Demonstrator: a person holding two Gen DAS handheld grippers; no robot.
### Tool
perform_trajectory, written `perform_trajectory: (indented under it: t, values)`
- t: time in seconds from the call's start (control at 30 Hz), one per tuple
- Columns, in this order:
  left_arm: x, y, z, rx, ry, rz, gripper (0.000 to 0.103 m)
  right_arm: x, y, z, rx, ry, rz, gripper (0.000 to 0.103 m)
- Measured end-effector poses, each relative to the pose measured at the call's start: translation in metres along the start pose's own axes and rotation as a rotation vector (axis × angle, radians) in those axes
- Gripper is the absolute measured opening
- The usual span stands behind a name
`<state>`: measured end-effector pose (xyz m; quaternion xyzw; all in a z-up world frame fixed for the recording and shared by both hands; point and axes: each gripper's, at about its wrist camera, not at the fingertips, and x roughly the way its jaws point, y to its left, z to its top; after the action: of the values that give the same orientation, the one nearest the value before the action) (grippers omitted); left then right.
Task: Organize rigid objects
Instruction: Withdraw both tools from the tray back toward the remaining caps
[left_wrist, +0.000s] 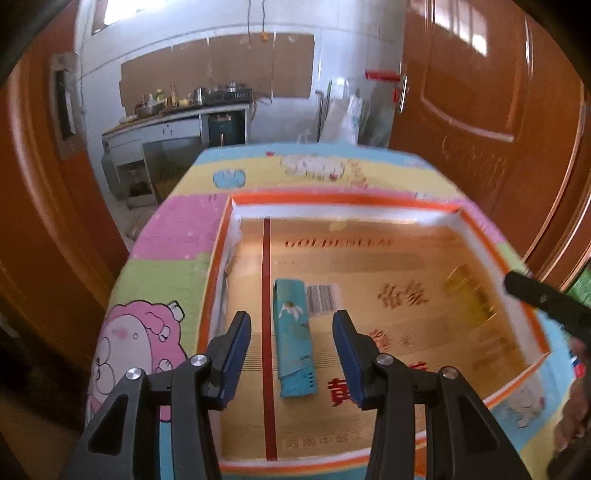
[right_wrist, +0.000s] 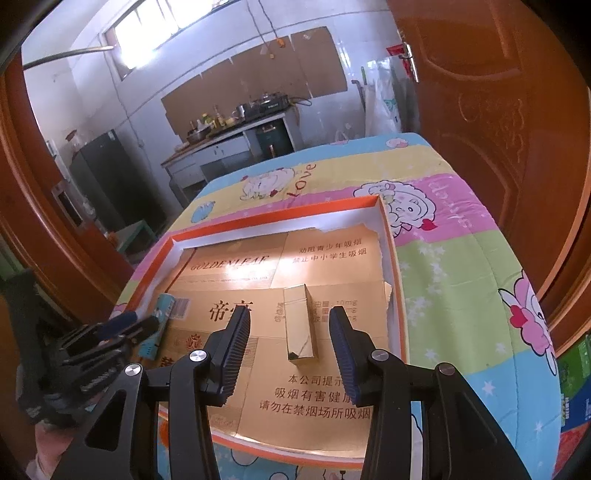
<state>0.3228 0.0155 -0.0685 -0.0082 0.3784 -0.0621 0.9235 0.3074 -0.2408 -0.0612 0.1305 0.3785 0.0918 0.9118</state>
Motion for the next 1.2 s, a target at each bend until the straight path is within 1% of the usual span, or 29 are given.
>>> perform_trajectory:
  t: [0.2, 0.3, 0.4, 0.47, 0.57, 0.7, 0.83, 0.9, 1.03, 1.13, 1.2]
  values:
    - [-0.046, -0.002, -0.003, -0.028, -0.123, -0.094, 0.046, -0.02, 0.007, -0.006, -0.017, -0.035, 0.007, 0.046]
    - [-0.079, -0.003, -0.012, -0.037, -0.184, -0.105, 0.046, -0.039, 0.016, -0.016, -0.041, -0.048, 0.009, 0.046]
    - [-0.104, -0.005, -0.025, -0.025, -0.219, -0.077, 0.046, -0.06, 0.024, -0.032, -0.057, -0.06, -0.004, 0.047]
    - [-0.117, -0.007, -0.036, -0.017, -0.232, -0.062, 0.046, -0.073, 0.028, -0.046, -0.059, -0.067, -0.006, 0.047]
    - [-0.133, -0.005, -0.054, -0.031, -0.241, -0.055, 0.046, -0.091, 0.034, -0.067, -0.065, -0.074, -0.018, 0.047]
    - [-0.153, -0.002, -0.079, -0.044, -0.245, -0.045, 0.046, -0.117, 0.046, -0.098, -0.077, -0.105, -0.034, 0.047]
    - [-0.169, -0.002, -0.109, -0.046, -0.235, -0.073, 0.046, -0.144, 0.06, -0.132, -0.107, -0.147, -0.032, 0.047]
    - [-0.172, -0.004, -0.123, -0.034, -0.229, -0.069, 0.046, -0.154, 0.067, -0.149, -0.13, -0.16, -0.037, 0.047]
    - [-0.184, -0.009, -0.152, -0.005, -0.233, -0.062, 0.046, -0.169, 0.075, -0.18, -0.165, -0.173, -0.053, 0.047]
    - [-0.194, -0.015, -0.17, 0.009, -0.261, -0.054, 0.046, -0.175, 0.078, -0.201, -0.189, -0.189, -0.1, 0.047]
    - [-0.199, -0.021, -0.181, 0.024, -0.275, -0.047, 0.046, -0.177, 0.078, -0.21, -0.196, -0.189, -0.103, 0.047]
